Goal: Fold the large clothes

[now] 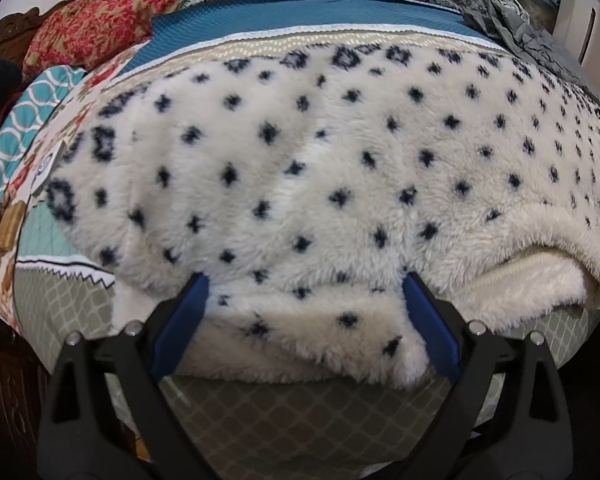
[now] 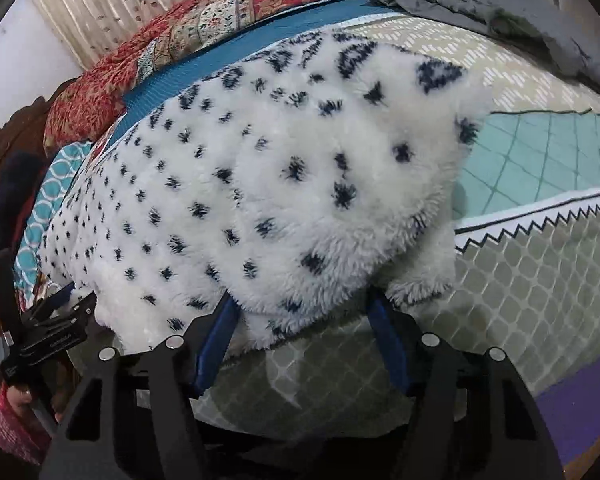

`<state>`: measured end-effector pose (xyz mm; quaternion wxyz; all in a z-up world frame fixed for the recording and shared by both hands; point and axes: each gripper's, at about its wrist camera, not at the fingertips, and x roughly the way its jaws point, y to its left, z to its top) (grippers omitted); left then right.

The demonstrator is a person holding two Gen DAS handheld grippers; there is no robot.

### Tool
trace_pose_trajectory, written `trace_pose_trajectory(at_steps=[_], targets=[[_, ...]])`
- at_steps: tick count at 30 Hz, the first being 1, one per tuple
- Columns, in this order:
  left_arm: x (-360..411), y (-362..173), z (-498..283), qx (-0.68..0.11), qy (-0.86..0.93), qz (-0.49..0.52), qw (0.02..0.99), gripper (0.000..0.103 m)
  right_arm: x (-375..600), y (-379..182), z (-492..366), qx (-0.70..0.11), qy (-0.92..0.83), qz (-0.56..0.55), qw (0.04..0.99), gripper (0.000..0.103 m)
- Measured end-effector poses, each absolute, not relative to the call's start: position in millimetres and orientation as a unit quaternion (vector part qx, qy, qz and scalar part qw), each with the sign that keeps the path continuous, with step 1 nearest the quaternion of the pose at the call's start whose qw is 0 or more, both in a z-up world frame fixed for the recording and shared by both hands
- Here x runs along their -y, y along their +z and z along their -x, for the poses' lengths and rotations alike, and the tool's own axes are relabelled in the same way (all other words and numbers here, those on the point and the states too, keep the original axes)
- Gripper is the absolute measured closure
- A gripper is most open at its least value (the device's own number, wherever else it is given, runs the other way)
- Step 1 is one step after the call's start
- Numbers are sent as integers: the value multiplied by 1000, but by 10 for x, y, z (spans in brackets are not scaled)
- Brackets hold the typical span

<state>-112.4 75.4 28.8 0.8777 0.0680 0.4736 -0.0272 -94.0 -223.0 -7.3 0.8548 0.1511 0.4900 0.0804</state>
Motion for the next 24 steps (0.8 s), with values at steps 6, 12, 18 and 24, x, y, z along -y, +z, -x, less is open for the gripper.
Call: trace_pose_trajectory(at_steps=[6, 12, 18, 24], targets=[[-741, 267, 1110, -471, -25, -72, 879, 8, 2179, -87, 967, -488, 79, -141, 858, 15], [-753, 258, 1116, -465, -28, -72, 882, 8, 2175, -87, 983, -487, 77, -139, 859, 15], [-746, 254, 1122, -465, -30, -71, 882, 7, 2189, -98, 999, -489, 80, -146, 856, 15], [-781, 244, 1129, -461, -31, -65, 884, 7, 2187, -77, 937, -500, 81, -143, 850, 14]])
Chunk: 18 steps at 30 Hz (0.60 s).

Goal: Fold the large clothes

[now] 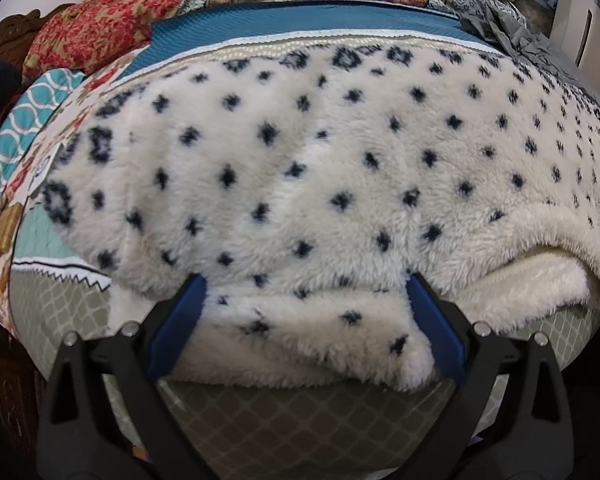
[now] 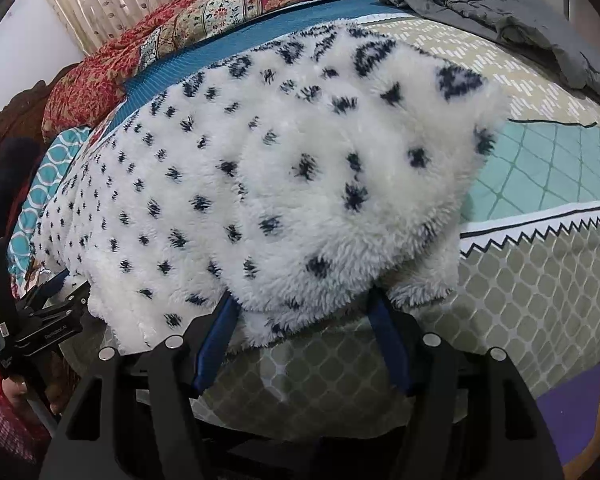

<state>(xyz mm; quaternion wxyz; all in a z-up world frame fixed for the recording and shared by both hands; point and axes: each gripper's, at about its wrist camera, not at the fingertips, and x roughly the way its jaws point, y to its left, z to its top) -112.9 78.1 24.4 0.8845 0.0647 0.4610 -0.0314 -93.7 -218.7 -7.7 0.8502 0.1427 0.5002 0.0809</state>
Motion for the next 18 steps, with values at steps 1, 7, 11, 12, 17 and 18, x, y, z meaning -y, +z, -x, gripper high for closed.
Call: trace_pose_trajectory(at_steps=[1, 7, 11, 12, 17, 18], targets=[[-785, 245, 1127, -461, -32, -65, 884, 7, 2195, -72, 928, -501, 82, -144, 849, 14], [-786, 252, 1131, -460, -31, -68, 885, 7, 2232, -40, 885, -507, 80, -152, 845, 14], [-768, 269, 1155, -457, -28, -66, 887, 7, 2319, 59, 929, -497, 88, -174, 845, 14], [-764, 268, 1166, -455, -27, -65, 888, 7, 2349, 118, 953, -490, 88, -175, 849, 14], [-737, 291, 1205, -446, -20, -66, 892, 7, 2485, 432, 1076, -446, 81, -164, 876, 14], [-734, 306, 1221, -444, -19, -68, 893, 7, 2536, 496, 1084, -436, 77, -165, 881, 14]])
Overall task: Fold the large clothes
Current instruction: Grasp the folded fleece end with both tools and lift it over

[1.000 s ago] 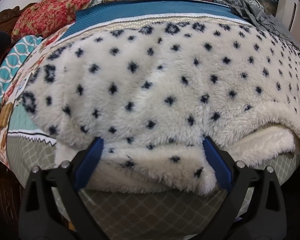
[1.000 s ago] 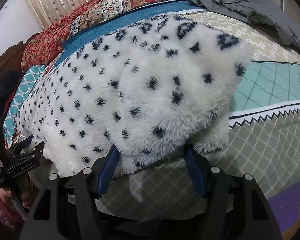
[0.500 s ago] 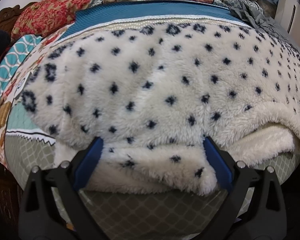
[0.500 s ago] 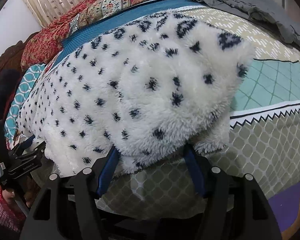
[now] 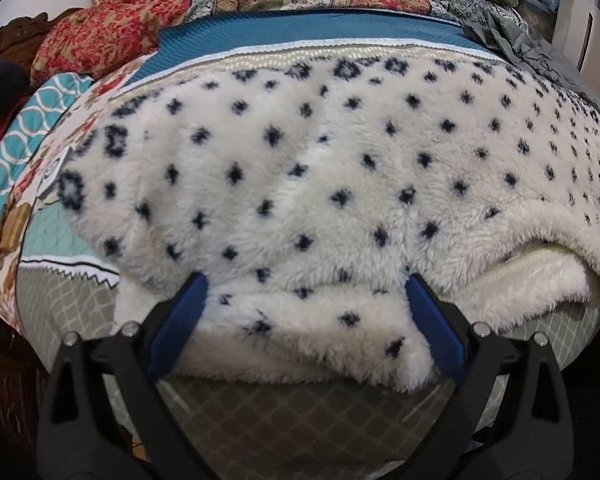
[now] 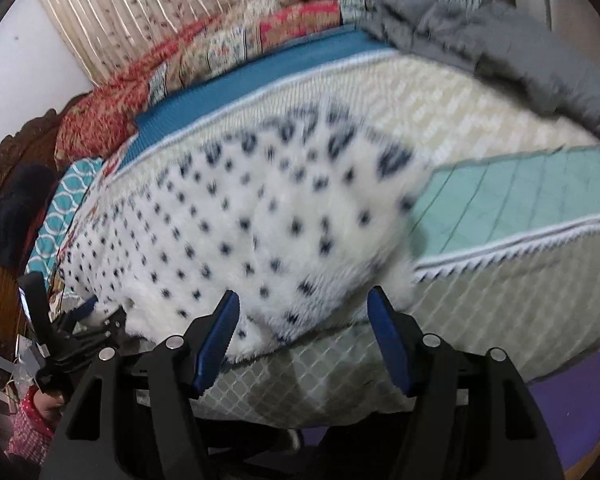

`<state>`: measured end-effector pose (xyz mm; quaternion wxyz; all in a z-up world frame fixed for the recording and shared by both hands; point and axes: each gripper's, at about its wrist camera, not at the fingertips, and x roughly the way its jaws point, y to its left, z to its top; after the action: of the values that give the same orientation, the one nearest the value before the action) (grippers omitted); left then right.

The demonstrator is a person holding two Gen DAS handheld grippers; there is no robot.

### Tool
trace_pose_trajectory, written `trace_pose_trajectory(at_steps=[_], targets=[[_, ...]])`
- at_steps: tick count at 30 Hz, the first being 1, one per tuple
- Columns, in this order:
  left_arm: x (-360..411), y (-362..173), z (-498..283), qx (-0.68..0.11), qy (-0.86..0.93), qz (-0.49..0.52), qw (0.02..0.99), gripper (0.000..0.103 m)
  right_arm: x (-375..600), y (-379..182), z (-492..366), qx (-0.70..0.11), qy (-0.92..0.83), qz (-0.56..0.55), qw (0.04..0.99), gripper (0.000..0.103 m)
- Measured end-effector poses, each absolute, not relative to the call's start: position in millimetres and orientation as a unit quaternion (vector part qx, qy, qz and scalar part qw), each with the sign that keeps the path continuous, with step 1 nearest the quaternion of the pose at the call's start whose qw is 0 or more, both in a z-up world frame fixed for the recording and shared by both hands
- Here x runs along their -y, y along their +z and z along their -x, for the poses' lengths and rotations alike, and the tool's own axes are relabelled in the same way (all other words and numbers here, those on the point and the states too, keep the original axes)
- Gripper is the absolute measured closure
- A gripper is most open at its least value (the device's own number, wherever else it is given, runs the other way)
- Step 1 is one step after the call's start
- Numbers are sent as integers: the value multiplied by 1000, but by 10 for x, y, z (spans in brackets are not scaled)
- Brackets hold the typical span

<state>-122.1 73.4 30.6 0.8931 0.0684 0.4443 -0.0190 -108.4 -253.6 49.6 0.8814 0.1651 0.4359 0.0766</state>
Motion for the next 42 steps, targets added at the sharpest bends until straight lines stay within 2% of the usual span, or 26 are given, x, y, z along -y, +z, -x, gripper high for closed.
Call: trace_pose_trajectory(at_steps=[14, 22, 29, 42], targets=[[-687, 943, 1714, -366, -66, -62, 926, 8, 2817, 578, 1127, -414, 48, -193, 888, 14], [-1381, 1246, 1590, -355, -22, -26, 934, 8, 2841, 622, 1094, -407, 56, -198, 890, 13], [-1951, 1247, 1309, -390, 7, 13, 921, 8, 2885, 564, 992, -407, 56, -208, 888, 11], [-1895, 737, 694, -457, 5, 19, 889, 8, 3002, 231, 572, -439, 62, -253, 860, 7]])
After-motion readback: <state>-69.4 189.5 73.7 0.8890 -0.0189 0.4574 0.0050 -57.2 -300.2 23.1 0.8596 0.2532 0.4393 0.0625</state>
